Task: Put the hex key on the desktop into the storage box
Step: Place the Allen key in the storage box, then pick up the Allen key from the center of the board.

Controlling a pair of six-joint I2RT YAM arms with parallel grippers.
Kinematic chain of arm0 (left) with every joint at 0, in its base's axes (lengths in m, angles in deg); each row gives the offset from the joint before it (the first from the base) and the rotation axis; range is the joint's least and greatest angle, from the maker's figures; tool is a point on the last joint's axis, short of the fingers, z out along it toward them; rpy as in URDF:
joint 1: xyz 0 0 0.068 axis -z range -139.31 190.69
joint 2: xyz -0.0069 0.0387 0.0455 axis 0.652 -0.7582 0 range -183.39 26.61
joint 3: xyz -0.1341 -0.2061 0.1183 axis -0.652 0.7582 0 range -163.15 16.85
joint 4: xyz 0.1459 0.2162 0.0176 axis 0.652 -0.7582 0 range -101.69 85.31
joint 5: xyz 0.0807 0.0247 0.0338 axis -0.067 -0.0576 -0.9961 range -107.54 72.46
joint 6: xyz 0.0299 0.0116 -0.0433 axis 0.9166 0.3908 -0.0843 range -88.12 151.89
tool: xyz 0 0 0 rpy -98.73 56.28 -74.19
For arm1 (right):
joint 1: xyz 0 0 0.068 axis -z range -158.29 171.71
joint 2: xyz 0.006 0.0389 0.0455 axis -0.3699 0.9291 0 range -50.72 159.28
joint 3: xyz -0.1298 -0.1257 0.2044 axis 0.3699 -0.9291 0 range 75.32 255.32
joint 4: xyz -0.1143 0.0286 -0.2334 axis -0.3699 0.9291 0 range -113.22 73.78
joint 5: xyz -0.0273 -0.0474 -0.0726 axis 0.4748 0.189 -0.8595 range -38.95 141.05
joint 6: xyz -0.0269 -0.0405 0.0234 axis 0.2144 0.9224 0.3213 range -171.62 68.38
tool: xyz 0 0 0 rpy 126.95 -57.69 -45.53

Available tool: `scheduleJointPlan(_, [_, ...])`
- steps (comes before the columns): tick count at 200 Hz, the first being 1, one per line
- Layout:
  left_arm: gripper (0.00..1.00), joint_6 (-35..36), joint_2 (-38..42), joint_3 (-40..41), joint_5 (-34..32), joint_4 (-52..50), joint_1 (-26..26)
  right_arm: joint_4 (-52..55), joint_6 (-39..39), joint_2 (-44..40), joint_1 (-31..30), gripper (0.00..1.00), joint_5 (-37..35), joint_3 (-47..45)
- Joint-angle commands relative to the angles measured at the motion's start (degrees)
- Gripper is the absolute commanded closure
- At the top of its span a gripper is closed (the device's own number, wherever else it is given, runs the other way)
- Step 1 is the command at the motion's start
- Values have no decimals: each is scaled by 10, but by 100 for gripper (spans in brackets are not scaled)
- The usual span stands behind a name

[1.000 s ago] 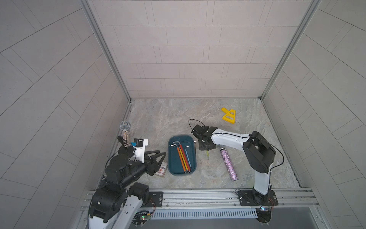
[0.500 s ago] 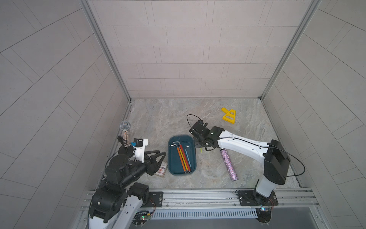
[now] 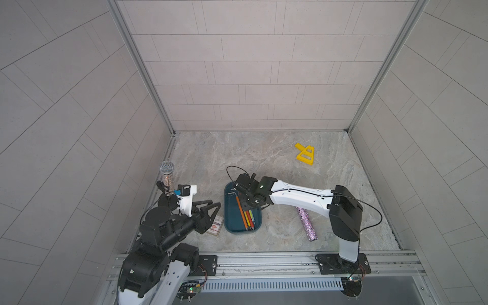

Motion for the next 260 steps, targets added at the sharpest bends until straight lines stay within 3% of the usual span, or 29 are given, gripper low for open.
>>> scheduleJointPlan(1, [47, 7, 8, 5, 5, 17, -5, 19, -5, 21, 4, 100, 17, 20])
scheduleJointPlan(97, [47, 7, 9, 6, 6, 18, -6, 30, -8, 81, 24, 100, 29, 39])
scheduleJointPlan(131, [47, 8, 9, 5, 6, 18, -6, 31, -4, 80, 26, 72, 26, 39])
scheduleJointPlan(148, [47, 7, 9, 6, 6, 18, -6, 32, -1, 71, 26, 64, 19, 38])
scheduleJointPlan(182, [47, 7, 8, 5, 6, 18, -6, 31, 4, 16, 26, 67, -25, 29])
scheduleJointPlan(226, [47, 7, 7, 5, 6, 18, -7, 19, -3, -88, 31, 68, -137, -11])
scheduleJointPlan(260, [47, 7, 8, 6, 6, 18, -7, 18, -23, -108, 59, 71, -153, -41])
